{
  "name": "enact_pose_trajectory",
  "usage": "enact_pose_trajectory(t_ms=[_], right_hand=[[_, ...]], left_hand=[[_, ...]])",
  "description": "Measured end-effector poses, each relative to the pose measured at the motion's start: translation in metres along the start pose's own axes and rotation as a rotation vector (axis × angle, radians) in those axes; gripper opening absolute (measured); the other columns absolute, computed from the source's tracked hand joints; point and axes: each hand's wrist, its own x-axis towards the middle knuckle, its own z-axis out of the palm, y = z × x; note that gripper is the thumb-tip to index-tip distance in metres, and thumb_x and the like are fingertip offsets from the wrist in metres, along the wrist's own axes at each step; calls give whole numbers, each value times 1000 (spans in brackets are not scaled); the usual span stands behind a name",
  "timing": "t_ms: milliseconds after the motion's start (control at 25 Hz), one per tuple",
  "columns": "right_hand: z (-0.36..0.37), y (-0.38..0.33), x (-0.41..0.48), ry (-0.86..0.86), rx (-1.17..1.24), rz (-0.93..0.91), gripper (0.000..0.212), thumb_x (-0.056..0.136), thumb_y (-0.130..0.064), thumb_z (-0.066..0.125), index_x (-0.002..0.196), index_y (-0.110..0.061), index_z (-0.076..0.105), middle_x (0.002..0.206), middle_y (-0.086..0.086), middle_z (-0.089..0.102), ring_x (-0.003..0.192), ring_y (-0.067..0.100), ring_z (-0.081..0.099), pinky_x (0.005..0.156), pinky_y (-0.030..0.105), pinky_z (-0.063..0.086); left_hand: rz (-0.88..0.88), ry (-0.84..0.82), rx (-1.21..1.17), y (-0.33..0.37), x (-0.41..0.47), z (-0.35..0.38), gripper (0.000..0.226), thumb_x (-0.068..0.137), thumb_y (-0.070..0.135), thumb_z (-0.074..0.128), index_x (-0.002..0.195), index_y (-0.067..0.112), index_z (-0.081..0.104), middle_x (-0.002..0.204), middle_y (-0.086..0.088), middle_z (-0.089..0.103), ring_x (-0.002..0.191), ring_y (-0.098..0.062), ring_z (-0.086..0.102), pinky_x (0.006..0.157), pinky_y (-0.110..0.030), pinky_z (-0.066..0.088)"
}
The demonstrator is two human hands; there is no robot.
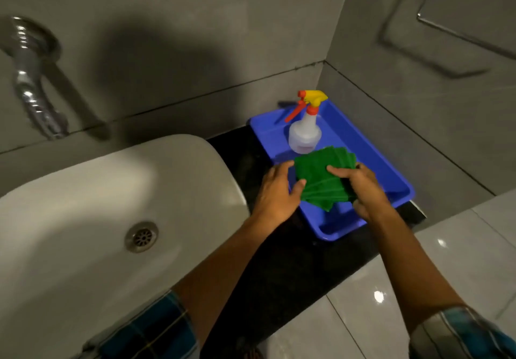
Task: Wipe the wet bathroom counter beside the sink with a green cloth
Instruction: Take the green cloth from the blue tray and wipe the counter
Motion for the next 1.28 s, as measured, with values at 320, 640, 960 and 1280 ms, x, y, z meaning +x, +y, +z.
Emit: enact_pose_trajectory(t_ms=[320, 640, 960, 1280], right_hand=[[196, 6, -174, -526, 117, 2, 25, 86, -11, 49, 99, -17, 70, 91, -1, 78, 85, 15, 72, 75, 33, 57], [431, 167, -386, -1015, -492, -255, 53, 78, -12, 75, 118, -25, 42, 107, 15, 67, 92, 27, 71, 73, 44, 60], [513, 303, -491, -1286, -1071, -372, 52, 82, -20, 67, 126, -15, 39, 110, 11, 59, 106, 32, 61, 75, 26, 54], [540, 278, -344, -521, -1267, -735, 56, 93, -31, 51, 141, -6, 36, 148, 23, 36, 138, 37, 33, 112, 51, 32]], left_hand=[[-96, 364, -599, -42, -157, -222, 17, 84, 17, 69, 94, 30, 66, 82, 5, 75, 74, -8, 71, 59, -22, 58], [-448, 979, -393, -208, -440, -381, 39, 85, 25, 68, 120, 30, 52, 102, 6, 68, 89, -9, 71, 77, -35, 61], [-801, 940, 178, -337, -591, -395, 49, 86, 14, 63, 133, 10, 49, 131, -22, 54, 122, -38, 51, 99, -46, 44], [-804, 539, 664, -379, -552, -360, 94, 78, 79, 29, 149, 18, 23, 160, -15, 17, 148, -33, 10, 119, -56, 12]])
